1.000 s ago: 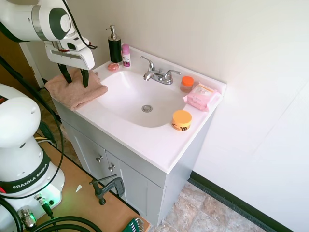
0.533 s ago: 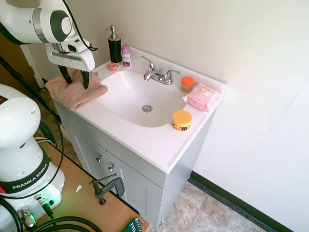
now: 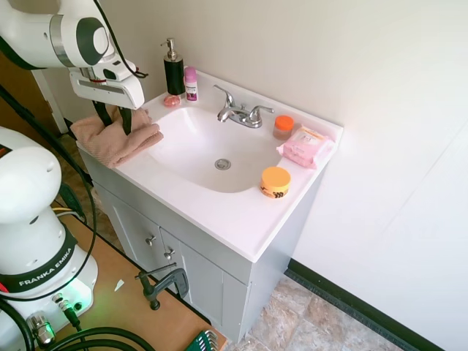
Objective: Wipe the sink
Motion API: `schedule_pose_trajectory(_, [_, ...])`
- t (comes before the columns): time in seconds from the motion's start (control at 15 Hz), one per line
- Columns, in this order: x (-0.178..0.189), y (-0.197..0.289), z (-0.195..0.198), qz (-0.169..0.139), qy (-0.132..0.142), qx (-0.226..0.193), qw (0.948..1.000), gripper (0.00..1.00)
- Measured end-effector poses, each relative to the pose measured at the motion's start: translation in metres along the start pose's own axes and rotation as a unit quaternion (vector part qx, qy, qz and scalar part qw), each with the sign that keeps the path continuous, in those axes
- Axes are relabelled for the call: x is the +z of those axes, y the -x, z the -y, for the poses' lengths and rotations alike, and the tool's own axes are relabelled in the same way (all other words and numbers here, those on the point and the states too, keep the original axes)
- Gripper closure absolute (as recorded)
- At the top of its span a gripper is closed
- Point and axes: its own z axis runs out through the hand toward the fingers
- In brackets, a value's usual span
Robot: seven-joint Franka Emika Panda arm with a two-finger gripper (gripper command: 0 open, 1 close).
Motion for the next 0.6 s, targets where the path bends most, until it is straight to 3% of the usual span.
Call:
schedule_pose_trajectory(0.4, [0.000,-0.005,-0.002,-0.005,-0.002,0.002,1.0000,1.00])
schedule_pose_trajectory(0.6, [-0.002,-0.029,-0.009,-0.009,-0.004,0.028,0.9996,1.00])
